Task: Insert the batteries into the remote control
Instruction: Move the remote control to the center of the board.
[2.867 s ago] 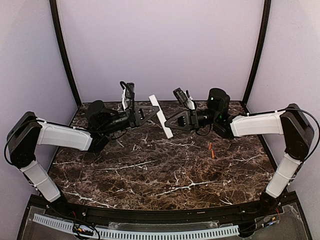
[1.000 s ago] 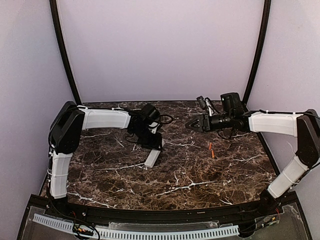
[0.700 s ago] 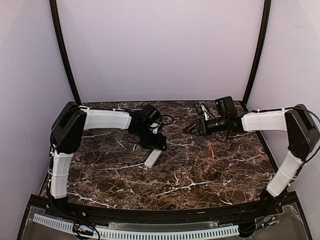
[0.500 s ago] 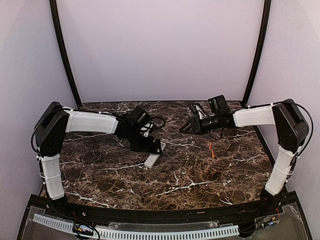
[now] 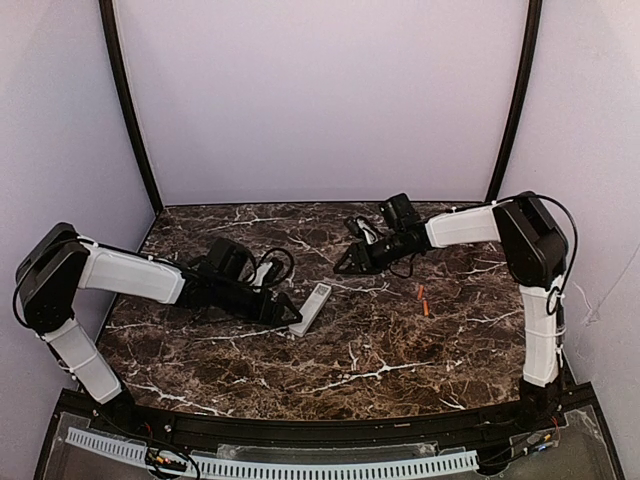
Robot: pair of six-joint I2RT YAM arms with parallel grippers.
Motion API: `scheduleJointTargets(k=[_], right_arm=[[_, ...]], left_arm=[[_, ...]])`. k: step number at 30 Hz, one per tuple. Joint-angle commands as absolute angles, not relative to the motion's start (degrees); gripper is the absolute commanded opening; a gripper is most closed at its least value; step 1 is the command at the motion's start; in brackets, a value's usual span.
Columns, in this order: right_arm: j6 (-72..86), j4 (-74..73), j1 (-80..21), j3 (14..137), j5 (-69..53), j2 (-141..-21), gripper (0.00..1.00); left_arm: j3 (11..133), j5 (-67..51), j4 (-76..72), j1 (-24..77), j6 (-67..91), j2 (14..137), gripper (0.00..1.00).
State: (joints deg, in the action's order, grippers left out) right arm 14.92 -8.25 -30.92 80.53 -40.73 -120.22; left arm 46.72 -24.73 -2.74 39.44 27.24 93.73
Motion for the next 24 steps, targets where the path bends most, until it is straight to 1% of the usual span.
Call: scheduleJointTargets(k=[1, 8, 15, 20, 24], right_arm=[[12.8, -10.72, -31.56, 85.75, -41.34, -123.62, 0.58], [10.39, -12.1, -32.13, 91.04, -43.16, -128.97, 0.55], [7.64, -13.26, -32.85, 93.2, -45.26, -131.44, 0.51], [5.82, -13.55, -33.34, 93.45, -47.05, -131.83, 0.51], [4.53, -15.17, -33.85, 93.83, -46.72, -131.53, 0.5]], left_arm=[[46.42, -30.76, -12.76, 39.55, 27.38, 95.14, 0.88], [47.09, -35.43, -18.48, 39.76, 28.99, 100.07, 0.7], [48.08, -34.85, -18.24, 40.31, 29.08, 100.58, 0.68], [48.66, -35.73, -19.42, 41.21, 30.04, 100.88, 0.66], [47.32, -29.04, -15.59, 40.24, 28.31, 95.91, 0.67]])
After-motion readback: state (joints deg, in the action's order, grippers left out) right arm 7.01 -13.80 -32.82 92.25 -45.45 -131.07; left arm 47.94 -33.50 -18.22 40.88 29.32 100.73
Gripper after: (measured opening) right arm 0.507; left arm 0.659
